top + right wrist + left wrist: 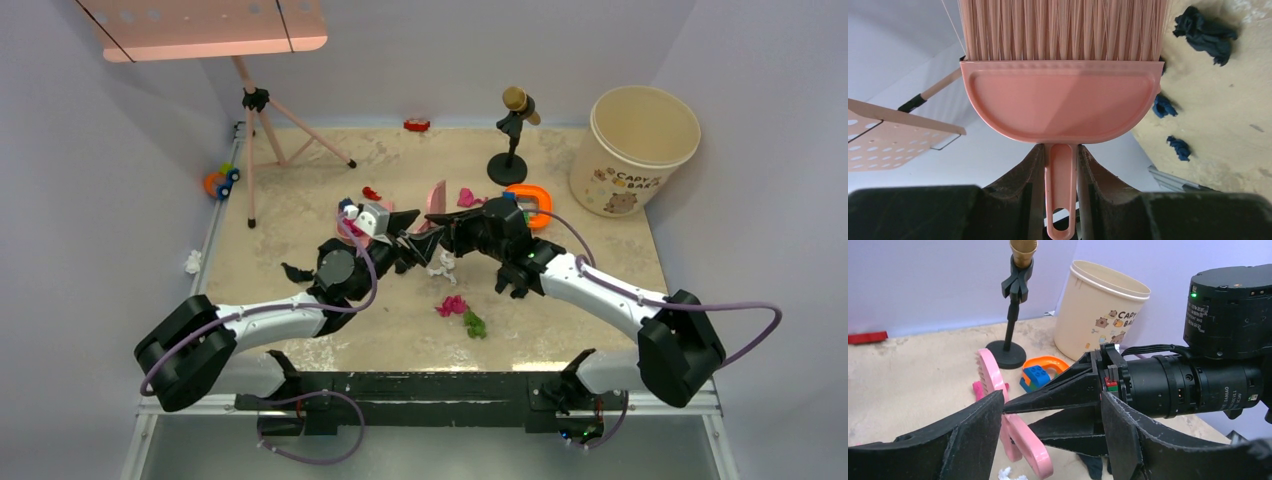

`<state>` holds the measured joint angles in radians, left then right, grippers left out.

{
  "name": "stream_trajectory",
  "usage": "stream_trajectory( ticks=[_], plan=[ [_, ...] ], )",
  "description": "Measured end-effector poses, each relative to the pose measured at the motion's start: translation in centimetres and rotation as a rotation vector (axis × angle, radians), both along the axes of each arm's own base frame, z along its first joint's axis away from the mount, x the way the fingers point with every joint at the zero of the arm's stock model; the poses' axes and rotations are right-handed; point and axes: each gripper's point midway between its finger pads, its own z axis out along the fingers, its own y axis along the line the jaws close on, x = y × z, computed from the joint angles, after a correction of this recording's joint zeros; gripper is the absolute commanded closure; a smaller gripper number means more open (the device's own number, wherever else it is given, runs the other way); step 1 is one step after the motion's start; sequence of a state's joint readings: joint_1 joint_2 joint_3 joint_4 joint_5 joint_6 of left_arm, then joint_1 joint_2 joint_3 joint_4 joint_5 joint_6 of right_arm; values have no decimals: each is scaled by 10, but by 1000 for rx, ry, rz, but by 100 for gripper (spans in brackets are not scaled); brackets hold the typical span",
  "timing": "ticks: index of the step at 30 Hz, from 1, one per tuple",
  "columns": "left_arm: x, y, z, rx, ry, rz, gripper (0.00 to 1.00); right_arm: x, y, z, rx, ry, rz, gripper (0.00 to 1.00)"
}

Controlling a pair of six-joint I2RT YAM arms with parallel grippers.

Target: Sweep away the paper scraps from the table

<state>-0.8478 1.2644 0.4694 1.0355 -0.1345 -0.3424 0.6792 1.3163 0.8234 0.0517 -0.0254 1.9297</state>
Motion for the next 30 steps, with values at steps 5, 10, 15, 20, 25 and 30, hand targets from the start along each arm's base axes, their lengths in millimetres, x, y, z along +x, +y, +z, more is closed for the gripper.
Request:
stream_trajectory(
  ticks=[5,10,15,20,25,30],
  plan=[
    [3,-2,2,10,-51,12,36,2,5,8,57,4,-2,94],
    [6,3,2,9,-68,47,48,4,6,17,93,-6,-12,94],
    [11,7,4,-2,-70,81,71,1,1,28,114,-29,-21,92],
    [17,14,2,-6,-58,124,100,3,-3,33,113,-50,-40,66],
    [16,19,-3,19,-29,144,100,0,-4,28,107,-44,-28,29],
    [11,40,4,22,28,194,100,-12,-26,34,55,-79,-42,15]
  ],
)
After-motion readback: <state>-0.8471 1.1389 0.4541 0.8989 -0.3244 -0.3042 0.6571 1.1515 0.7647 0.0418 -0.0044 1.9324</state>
